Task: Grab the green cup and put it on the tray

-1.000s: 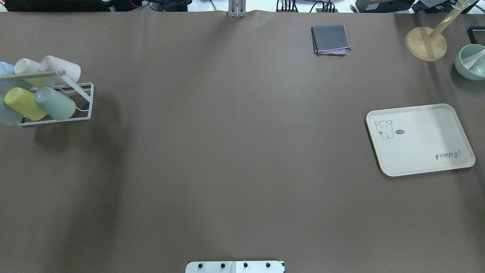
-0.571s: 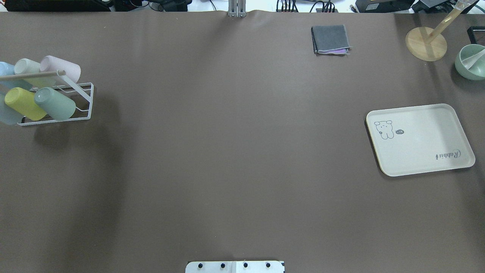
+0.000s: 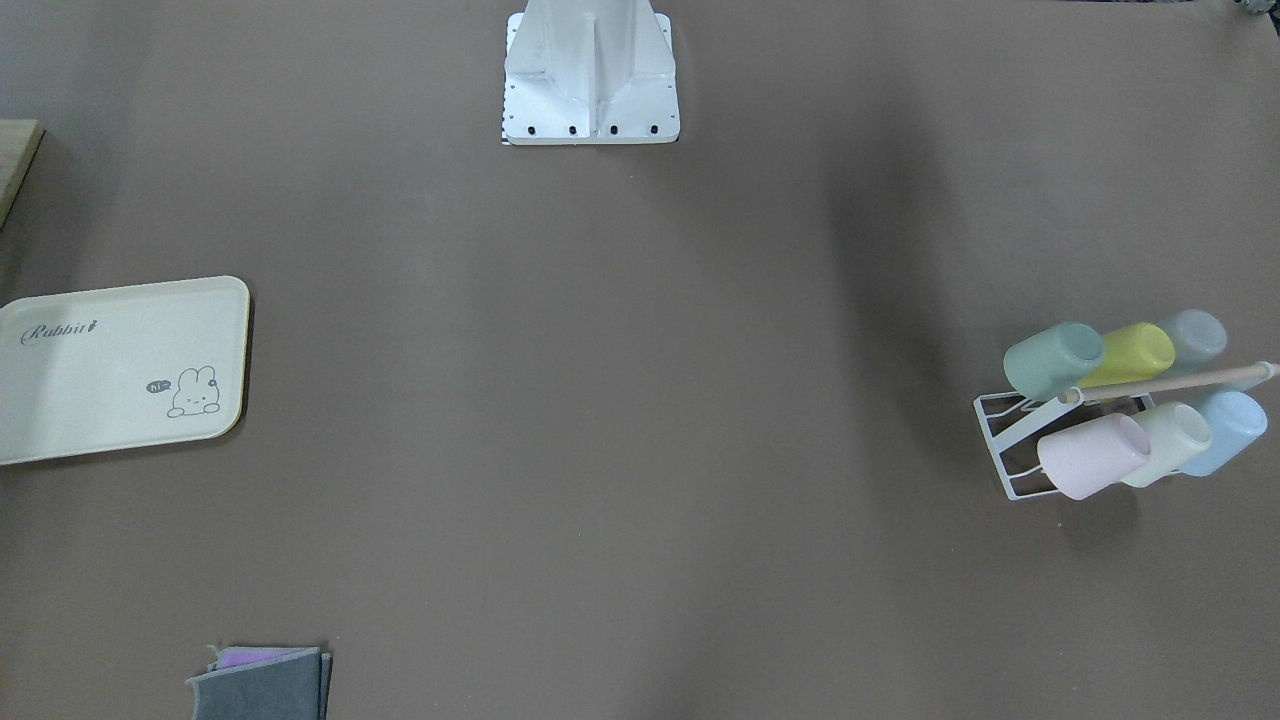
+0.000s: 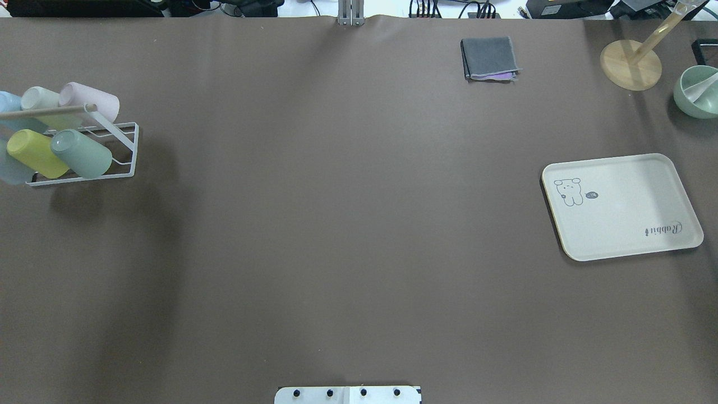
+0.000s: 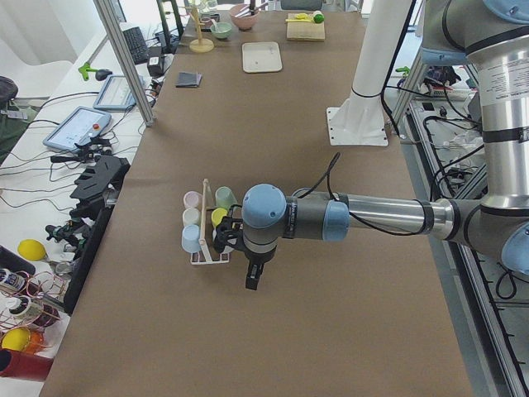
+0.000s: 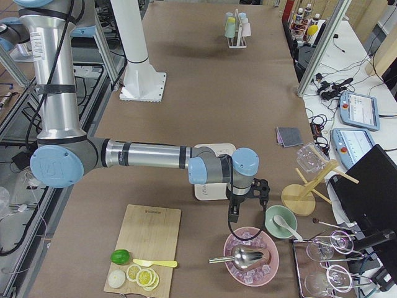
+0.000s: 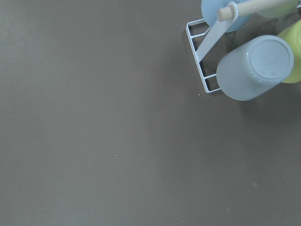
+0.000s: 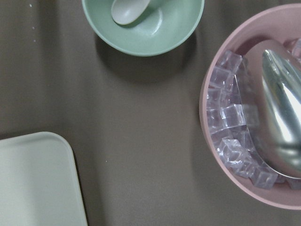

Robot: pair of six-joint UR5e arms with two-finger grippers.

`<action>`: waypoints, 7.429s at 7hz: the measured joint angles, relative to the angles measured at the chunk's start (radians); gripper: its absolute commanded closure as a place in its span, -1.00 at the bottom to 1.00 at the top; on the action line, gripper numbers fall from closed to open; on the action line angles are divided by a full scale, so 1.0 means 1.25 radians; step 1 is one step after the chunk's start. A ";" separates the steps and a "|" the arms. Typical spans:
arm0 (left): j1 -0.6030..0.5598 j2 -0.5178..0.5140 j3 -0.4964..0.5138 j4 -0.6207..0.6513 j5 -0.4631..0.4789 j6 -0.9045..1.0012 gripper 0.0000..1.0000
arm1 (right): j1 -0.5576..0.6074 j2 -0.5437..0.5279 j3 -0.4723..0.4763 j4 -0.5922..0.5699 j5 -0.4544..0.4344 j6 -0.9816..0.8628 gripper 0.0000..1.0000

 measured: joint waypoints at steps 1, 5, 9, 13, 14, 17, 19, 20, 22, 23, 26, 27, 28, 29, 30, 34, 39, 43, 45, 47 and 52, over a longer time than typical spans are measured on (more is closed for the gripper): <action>0.000 0.003 0.008 -0.015 -0.001 0.001 -0.98 | -0.015 -0.004 -0.004 0.000 -0.002 0.002 -1.00; 0.002 -0.004 0.014 -0.057 -0.010 0.000 -0.98 | -0.069 -0.002 -0.038 0.038 0.019 0.020 -1.00; 0.052 -0.041 -0.048 -0.054 0.007 -0.002 -0.97 | -0.153 0.015 -0.061 0.109 0.035 0.115 -1.00; 0.173 -0.044 -0.166 -0.053 0.121 -0.001 -0.96 | -0.209 0.029 -0.156 0.229 0.051 0.169 -0.62; 0.213 -0.045 -0.188 -0.053 0.166 -0.001 -0.96 | -0.209 0.028 -0.164 0.237 0.063 0.171 -0.16; 0.327 -0.048 -0.253 -0.051 0.321 0.045 -0.96 | -0.210 0.027 -0.168 0.242 0.086 0.171 0.85; 0.381 -0.047 -0.279 -0.048 0.445 0.149 -0.96 | -0.210 0.028 -0.168 0.242 0.089 0.170 1.00; 0.409 -0.048 -0.286 -0.047 0.508 0.203 -0.96 | -0.210 0.030 -0.168 0.242 0.090 0.171 1.00; 0.471 -0.048 -0.302 -0.038 0.628 0.299 -0.96 | -0.210 0.031 -0.157 0.243 0.107 0.169 1.00; 0.500 -0.049 -0.316 -0.029 0.677 0.339 -0.96 | -0.209 0.033 -0.126 0.239 0.137 0.170 1.00; 0.613 -0.055 -0.347 0.003 0.812 0.381 -0.96 | -0.241 0.140 -0.029 0.182 0.231 0.318 1.00; 0.658 -0.068 -0.357 0.041 0.861 0.383 -0.96 | -0.279 0.196 -0.017 0.177 0.238 0.403 1.00; 0.702 -0.085 -0.373 0.095 0.909 0.383 -0.96 | -0.332 0.238 0.002 0.178 0.234 0.489 1.00; 0.744 -0.107 -0.386 0.159 0.954 0.383 -0.96 | -0.386 0.271 0.017 0.181 0.225 0.562 1.00; 0.787 -0.130 -0.392 0.221 0.999 0.383 -0.96 | -0.446 0.306 0.026 0.183 0.207 0.603 1.00; 0.905 -0.342 -0.326 0.530 1.116 0.382 -0.96 | -0.626 0.385 0.046 0.186 0.055 0.724 1.00; 0.944 -0.311 -0.209 0.551 1.261 0.376 -0.96 | -0.676 0.379 0.040 0.254 0.012 0.747 -0.89; 0.968 -0.324 -0.120 0.536 1.341 0.381 -0.96 | -0.640 0.348 0.046 0.253 0.031 0.768 -1.00; 0.974 -0.333 -0.080 0.531 1.366 0.381 -0.96 | -0.544 0.281 0.060 0.250 0.063 0.752 -1.00; 0.977 -0.344 -0.033 0.519 1.392 0.382 -0.96 | -0.444 0.162 0.069 0.250 0.068 0.648 -1.00; 0.980 -0.348 0.053 0.442 1.460 0.383 -0.96 | -0.107 -0.166 0.065 0.221 0.086 0.167 -1.00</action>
